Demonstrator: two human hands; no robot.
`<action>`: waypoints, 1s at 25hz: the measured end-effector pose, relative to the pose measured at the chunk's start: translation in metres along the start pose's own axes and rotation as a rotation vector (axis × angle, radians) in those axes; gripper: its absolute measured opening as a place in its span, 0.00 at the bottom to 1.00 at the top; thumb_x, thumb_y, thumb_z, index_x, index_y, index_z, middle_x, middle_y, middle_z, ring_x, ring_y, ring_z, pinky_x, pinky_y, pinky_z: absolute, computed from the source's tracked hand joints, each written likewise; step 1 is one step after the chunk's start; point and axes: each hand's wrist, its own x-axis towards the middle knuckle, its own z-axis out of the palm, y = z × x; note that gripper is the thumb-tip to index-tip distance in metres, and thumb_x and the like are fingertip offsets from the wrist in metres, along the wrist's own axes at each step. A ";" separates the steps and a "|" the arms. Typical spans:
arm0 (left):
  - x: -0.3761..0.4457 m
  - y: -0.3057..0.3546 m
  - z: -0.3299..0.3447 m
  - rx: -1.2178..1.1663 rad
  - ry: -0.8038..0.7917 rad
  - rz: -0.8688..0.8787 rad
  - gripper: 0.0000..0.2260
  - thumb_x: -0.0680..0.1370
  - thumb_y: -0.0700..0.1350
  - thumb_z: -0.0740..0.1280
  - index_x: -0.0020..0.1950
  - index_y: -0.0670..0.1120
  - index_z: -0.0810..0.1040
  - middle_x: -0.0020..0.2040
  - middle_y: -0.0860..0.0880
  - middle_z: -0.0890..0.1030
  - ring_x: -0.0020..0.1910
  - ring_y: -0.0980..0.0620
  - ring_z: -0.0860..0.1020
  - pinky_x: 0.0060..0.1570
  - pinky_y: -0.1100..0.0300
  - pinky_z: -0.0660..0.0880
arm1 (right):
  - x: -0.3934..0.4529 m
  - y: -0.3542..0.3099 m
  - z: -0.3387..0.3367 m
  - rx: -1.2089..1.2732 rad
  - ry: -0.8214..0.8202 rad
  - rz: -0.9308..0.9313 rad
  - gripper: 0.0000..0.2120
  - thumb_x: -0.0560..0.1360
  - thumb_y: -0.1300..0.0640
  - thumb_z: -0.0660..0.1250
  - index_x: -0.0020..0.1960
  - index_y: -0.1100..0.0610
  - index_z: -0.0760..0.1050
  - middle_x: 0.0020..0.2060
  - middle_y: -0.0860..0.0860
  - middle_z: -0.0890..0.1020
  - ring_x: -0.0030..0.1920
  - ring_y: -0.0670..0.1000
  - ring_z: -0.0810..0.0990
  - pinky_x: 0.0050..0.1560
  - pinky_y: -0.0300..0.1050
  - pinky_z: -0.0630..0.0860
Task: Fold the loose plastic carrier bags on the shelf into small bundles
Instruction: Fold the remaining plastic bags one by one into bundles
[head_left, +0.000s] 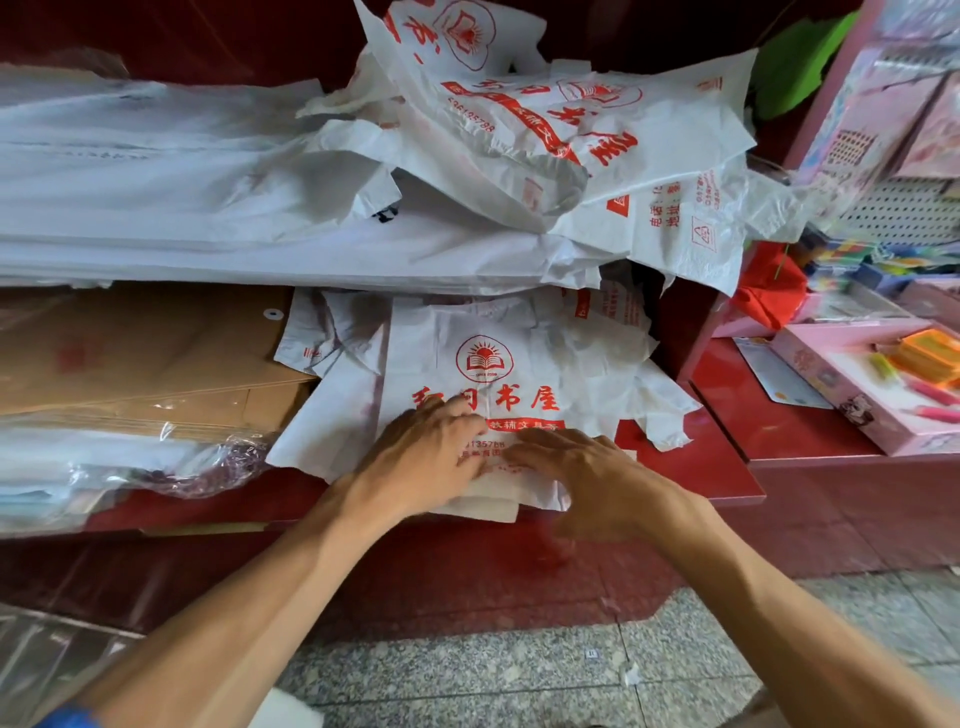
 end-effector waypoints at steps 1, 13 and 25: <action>-0.005 0.006 -0.005 -0.061 -0.045 0.010 0.25 0.77 0.61 0.64 0.71 0.55 0.69 0.66 0.55 0.71 0.66 0.52 0.70 0.64 0.54 0.69 | 0.000 0.002 -0.001 0.001 0.023 -0.007 0.41 0.70 0.50 0.72 0.78 0.42 0.56 0.77 0.41 0.57 0.76 0.46 0.56 0.72 0.48 0.58; -0.019 -0.038 -0.011 -0.255 -0.273 -0.104 0.54 0.65 0.63 0.77 0.80 0.59 0.45 0.79 0.60 0.52 0.77 0.59 0.52 0.71 0.64 0.50 | 0.000 0.050 -0.030 0.342 0.092 0.125 0.10 0.80 0.56 0.62 0.46 0.55 0.81 0.40 0.52 0.81 0.40 0.53 0.78 0.43 0.50 0.74; -0.019 -0.011 -0.037 -0.529 0.007 -0.144 0.07 0.75 0.42 0.71 0.51 0.50 0.83 0.46 0.56 0.84 0.42 0.63 0.81 0.48 0.58 0.79 | -0.023 0.062 -0.045 0.441 0.015 0.173 0.08 0.75 0.60 0.67 0.38 0.53 0.79 0.29 0.49 0.74 0.31 0.48 0.70 0.35 0.47 0.67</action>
